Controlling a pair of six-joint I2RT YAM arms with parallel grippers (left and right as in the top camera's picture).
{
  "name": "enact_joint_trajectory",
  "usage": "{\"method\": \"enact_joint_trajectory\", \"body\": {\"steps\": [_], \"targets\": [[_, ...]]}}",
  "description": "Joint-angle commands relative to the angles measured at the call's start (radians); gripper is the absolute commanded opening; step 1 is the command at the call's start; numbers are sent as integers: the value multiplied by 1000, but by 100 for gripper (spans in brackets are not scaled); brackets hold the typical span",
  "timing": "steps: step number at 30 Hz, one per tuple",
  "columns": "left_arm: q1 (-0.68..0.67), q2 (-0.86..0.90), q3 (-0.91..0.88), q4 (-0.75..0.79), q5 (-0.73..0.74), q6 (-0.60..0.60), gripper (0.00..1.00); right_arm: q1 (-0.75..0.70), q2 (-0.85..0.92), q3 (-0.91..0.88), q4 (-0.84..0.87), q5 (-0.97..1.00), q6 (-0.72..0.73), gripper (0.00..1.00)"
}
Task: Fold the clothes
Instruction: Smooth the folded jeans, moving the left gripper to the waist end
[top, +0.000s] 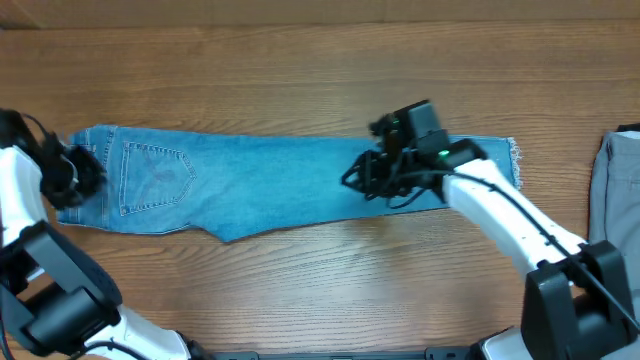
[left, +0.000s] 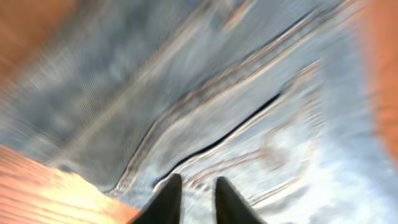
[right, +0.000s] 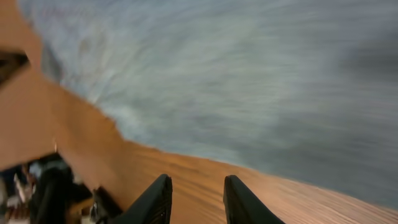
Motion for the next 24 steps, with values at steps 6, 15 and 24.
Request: {"method": "enact_joint_trajectory", "body": {"steps": [6, 15, 24], "targets": [[13, -33, 90, 101, 11, 50, 60, 169, 201, 5, 176, -83, 166, 20], [17, 46, 89, 173, 44, 226, 79, 198, 351, 5, 158, -97, 232, 15], [34, 167, 89, 261, -37, 238, 79, 198, 354, 5, 133, -95, 231, 15]]}}
